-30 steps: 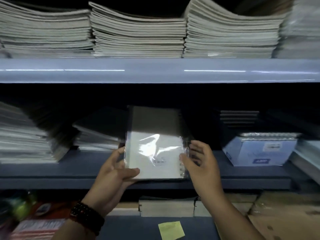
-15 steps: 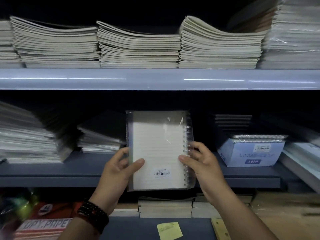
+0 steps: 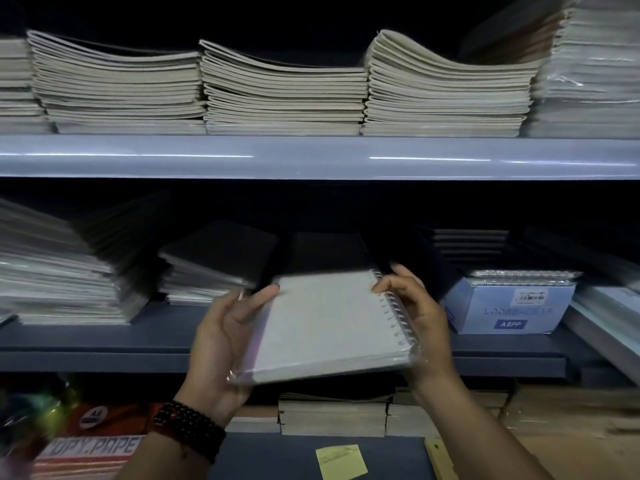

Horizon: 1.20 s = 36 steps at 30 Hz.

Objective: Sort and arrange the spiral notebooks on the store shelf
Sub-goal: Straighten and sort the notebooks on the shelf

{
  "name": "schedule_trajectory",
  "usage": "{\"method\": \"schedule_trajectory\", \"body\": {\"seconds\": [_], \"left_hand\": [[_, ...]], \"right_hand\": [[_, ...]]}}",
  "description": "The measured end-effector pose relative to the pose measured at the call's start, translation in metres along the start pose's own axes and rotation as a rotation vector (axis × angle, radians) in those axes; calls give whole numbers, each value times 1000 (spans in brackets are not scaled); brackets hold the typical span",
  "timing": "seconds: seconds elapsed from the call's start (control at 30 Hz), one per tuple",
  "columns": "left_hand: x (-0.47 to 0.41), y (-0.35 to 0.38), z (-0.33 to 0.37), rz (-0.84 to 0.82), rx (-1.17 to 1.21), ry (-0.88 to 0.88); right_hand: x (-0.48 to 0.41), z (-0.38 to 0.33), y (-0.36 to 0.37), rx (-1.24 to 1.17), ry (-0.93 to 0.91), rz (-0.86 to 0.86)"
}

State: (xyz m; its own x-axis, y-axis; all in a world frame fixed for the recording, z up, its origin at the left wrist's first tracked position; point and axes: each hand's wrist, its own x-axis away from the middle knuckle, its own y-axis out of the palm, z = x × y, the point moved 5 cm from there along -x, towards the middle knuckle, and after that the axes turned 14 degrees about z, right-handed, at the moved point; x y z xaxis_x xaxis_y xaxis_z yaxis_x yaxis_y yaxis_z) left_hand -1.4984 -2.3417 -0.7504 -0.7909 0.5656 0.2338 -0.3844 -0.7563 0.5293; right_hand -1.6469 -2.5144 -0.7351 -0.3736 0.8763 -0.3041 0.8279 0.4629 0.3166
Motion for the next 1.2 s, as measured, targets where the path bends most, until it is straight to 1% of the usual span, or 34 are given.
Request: {"method": "schedule_trajectory", "body": {"seconds": [0.07, 0.13, 0.17, 0.2, 0.27, 0.37, 0.4, 0.43, 0.47, 0.53, 0.6, 0.67, 0.77, 0.83, 0.87, 0.9, 0.97, 1.0, 1.13, 1.2], "left_hand": [[1, 1, 0, 47, -57, 68], [-2, -1, -1, 117, -13, 123], [-2, -1, -1, 137, 38, 128], [-5, -4, -2, 157, 106, 120], [-9, -5, 0, 135, 260, 77], [-14, -4, 1, 75, 356, 51], [-14, -4, 1, 79, 353, 59], [-13, -2, 1, 65, 339, 67], [-11, 1, -1, 39, 325, 66], [-8, 3, -4, -16, 294, 26], [-6, 0, -1, -20, 278, -4], [-4, -3, 6, -36, 223, -21], [-6, -3, 8, -64, 75, -20], [-7, 1, 3, -43, 50, 4], [-7, 4, 0, -36, 64, 15], [-7, 8, -5, -32, 84, 15], [-5, 16, -18, -53, 111, -4], [-3, 20, -23, -75, 109, -26], [-2, 21, -24, -150, 61, -110], [-5, 15, -19, -137, 27, -114]], "right_hand": [[-3, 10, 0, -61, 92, 29], [2, 14, 3, -122, 198, 48], [5, 16, 5, -116, 247, 49], [7, 16, 9, -111, 290, 20], [12, 14, 18, -162, 366, -76], [16, 6, 25, -310, 510, -174], [19, 5, 28, -284, 522, -249], [22, 4, 30, -211, 505, -335], [25, 5, 31, -124, 463, -378], [22, 12, 26, -15, 394, -311], [13, 16, 17, 12, 352, -184], [5, 13, 8, 17, 328, -96], [-6, 12, -4, -43, 322, 11], [-9, 12, -9, -160, 355, 95], [-8, 12, -7, -225, 381, 87], [-7, 13, -1, -265, 406, 37], [2, 16, 12, -166, 410, -91], [5, 17, 15, -103, 395, -111], [-2, 14, 9, -98, 397, -55], [-7, 11, 1, -78, 395, -38]]}}
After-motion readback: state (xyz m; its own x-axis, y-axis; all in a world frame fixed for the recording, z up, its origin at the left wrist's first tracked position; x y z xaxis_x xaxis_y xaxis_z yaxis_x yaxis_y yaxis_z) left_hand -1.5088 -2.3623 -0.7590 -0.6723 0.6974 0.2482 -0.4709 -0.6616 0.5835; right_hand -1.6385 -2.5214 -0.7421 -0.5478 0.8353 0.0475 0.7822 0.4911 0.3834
